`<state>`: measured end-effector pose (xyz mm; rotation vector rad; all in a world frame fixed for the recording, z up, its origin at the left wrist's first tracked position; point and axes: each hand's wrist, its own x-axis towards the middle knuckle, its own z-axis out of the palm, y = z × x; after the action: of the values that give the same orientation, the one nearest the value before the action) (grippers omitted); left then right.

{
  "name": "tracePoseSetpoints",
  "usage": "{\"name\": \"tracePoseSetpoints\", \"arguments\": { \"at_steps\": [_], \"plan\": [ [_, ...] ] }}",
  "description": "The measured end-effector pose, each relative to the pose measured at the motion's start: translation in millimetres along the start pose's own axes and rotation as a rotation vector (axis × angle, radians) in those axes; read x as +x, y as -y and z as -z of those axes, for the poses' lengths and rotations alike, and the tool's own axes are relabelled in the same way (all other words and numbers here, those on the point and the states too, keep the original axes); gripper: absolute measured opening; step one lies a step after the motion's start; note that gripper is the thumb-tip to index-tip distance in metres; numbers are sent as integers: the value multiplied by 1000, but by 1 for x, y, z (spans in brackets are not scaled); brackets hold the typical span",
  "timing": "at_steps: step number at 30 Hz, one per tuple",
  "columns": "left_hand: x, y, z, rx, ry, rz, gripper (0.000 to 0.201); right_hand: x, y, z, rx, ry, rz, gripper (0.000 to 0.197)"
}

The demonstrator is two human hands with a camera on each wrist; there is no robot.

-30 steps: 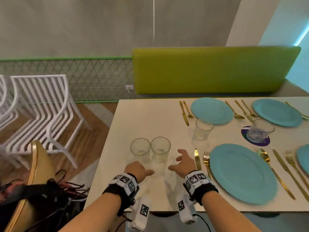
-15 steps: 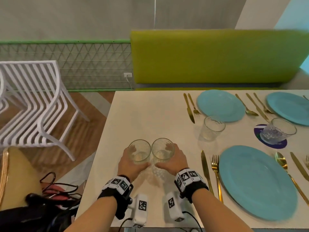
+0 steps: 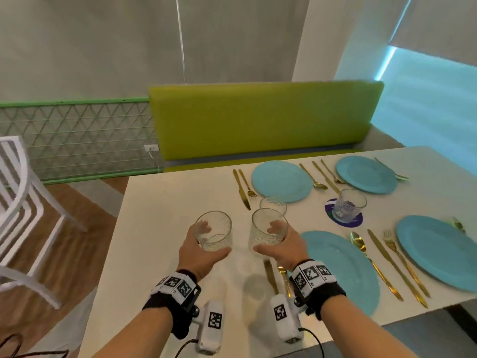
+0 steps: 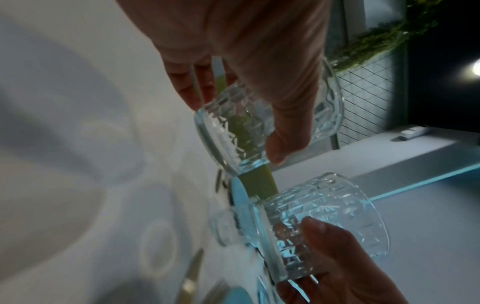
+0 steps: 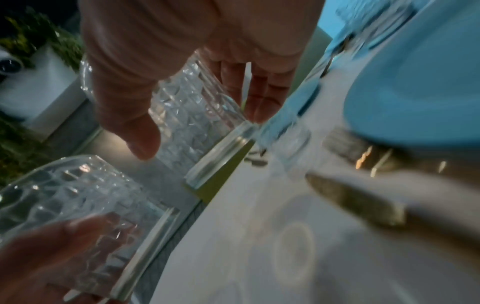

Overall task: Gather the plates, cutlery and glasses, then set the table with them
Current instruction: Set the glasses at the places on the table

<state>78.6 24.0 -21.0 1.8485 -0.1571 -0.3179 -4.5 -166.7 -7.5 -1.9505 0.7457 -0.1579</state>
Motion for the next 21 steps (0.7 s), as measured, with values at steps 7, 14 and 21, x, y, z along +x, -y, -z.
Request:
{"name": "tracePoseSetpoints", "arguments": {
  "at_steps": [7, 14, 21],
  "plan": [
    [-12, -79, -114, 23, 236, -158, 82, 19, -39, 138, 65, -290, -75, 66],
    [-21, -137, -266, 80, 429, -230, 86, 65, -92, 283, 36, -445, -136, 68],
    [0, -153, -402, 158, 507, -94, 87, 121, -150, 393, -70, -495, -254, 71]
  ]
}}
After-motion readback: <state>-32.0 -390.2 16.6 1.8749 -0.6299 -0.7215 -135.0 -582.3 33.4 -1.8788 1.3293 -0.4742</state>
